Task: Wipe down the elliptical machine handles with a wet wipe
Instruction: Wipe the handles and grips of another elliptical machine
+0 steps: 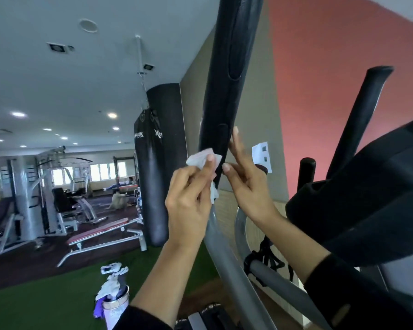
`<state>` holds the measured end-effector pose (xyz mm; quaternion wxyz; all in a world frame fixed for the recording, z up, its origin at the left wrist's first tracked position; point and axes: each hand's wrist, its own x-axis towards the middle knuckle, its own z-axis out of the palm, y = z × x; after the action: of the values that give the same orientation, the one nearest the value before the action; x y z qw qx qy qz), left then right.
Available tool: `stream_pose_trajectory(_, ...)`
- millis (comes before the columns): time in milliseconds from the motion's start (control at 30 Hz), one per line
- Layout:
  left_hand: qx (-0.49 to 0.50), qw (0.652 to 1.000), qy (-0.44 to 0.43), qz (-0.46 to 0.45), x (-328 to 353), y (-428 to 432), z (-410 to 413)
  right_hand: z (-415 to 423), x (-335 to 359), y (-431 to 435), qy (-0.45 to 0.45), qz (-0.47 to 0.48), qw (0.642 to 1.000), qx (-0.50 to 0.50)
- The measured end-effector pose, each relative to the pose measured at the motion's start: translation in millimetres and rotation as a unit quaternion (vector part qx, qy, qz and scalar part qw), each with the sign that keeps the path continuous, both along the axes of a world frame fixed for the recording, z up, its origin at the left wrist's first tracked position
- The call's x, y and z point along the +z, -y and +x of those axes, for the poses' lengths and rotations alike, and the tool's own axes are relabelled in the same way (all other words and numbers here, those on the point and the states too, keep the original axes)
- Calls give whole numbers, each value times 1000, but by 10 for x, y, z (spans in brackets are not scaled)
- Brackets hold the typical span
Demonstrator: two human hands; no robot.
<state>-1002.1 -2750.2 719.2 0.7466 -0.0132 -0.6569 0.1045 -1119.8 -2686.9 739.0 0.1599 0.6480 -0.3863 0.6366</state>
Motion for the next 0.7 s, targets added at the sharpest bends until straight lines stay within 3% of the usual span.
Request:
stream_pose_trajectory(167, 14, 998, 26, 48, -369, 55, 4, -4, -78, 33, 22, -3, 999, 35)
stream_pose_trajectory(367, 2, 999, -21, 42, -140, -118, 10, -25, -82, 84, 18, 5, 999, 37)
stream_pose_trajectory(700, 59, 996, 22, 67, -343, 0, -1, 21, -142, 49, 28, 10, 999, 45)
